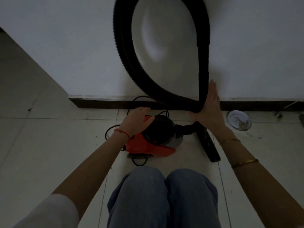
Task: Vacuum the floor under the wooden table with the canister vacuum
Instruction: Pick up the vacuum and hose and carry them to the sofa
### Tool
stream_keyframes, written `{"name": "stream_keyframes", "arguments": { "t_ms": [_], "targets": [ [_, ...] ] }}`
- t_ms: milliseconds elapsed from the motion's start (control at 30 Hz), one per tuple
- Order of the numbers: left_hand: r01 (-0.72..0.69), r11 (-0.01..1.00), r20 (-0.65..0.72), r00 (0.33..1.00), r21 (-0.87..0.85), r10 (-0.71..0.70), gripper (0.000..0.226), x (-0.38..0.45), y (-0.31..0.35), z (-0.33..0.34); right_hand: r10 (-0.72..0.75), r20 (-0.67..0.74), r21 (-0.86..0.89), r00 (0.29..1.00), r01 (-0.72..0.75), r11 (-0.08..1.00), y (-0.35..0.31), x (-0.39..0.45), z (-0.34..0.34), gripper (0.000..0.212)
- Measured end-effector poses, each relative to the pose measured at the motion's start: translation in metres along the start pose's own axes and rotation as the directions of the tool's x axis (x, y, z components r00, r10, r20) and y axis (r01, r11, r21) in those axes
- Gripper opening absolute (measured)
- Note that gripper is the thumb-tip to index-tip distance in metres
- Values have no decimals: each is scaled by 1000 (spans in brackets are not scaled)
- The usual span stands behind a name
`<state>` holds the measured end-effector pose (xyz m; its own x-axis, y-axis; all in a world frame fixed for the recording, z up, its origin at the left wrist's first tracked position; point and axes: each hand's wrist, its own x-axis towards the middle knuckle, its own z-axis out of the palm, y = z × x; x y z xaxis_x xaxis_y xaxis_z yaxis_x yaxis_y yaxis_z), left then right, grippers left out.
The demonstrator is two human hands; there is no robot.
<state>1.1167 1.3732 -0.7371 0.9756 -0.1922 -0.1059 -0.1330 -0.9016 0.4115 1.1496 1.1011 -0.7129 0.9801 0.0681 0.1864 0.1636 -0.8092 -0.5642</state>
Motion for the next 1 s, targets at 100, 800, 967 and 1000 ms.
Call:
{"name": "stream_keyframes", "arguments": {
  "t_ms": [100, 800, 967, 1000],
  "targets": [
    [-16, 1000, 16, 1000, -5, 16, 48, 19, -2, 14, 5, 1, 109, 1000, -5, 994, 12, 11, 5, 122],
    [90, 946, -185, 971, -312, -154, 9, 36, 11, 8, 157, -90, 125, 984, -145, 981, 23, 48, 15, 40],
    [101, 950, -155, 976, -296, -152, 7, 27, 3, 9, 153, -87, 104, 984, -144, 984, 13, 46, 23, 44],
    [105, 954, -122, 982, -282, -144, 9, 26, 2, 12, 155, -88, 111, 984, -145, 983, 11, 46, 22, 45]
  ]
}}
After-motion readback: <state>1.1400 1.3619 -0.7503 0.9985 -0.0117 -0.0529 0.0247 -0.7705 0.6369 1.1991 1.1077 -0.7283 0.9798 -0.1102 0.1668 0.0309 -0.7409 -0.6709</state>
